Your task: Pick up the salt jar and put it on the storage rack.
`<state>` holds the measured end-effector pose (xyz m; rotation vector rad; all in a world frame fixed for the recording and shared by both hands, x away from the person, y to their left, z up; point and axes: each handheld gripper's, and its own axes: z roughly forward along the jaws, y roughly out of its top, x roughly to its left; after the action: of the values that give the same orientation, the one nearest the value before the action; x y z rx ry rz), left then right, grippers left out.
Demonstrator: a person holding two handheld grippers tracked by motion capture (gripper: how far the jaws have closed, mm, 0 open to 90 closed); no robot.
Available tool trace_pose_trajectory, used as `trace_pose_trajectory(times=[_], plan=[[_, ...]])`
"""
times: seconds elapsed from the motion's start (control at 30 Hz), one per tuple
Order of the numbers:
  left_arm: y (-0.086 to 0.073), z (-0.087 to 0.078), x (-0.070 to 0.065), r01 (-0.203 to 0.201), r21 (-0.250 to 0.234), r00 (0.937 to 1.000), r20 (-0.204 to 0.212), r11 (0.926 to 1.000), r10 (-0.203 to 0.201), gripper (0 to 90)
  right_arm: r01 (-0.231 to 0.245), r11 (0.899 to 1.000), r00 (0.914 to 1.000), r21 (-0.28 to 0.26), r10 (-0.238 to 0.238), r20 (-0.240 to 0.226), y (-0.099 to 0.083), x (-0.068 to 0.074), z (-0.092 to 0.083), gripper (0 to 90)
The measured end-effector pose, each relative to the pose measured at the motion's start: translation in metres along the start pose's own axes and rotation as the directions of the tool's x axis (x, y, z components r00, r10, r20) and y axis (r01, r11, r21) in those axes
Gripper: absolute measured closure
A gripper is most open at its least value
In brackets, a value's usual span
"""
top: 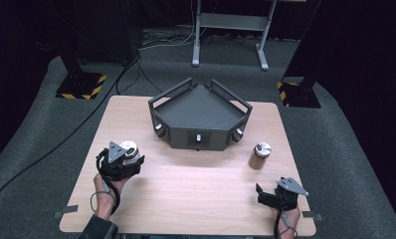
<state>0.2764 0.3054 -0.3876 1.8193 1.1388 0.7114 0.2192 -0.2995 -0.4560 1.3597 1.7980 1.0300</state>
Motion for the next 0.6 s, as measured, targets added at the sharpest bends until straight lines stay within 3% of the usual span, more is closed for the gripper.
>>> trace_pose_trajectory(times=[0.6], plan=[[0.016, 0.012, -0.002, -0.023, 0.003, 0.9994, 0.027, 0.9997, 0.023, 31.3, 0.003, 1.0, 1.0, 0.002, -0.003, 0.0, 0.0, 0.0, 0.0, 0.0]])
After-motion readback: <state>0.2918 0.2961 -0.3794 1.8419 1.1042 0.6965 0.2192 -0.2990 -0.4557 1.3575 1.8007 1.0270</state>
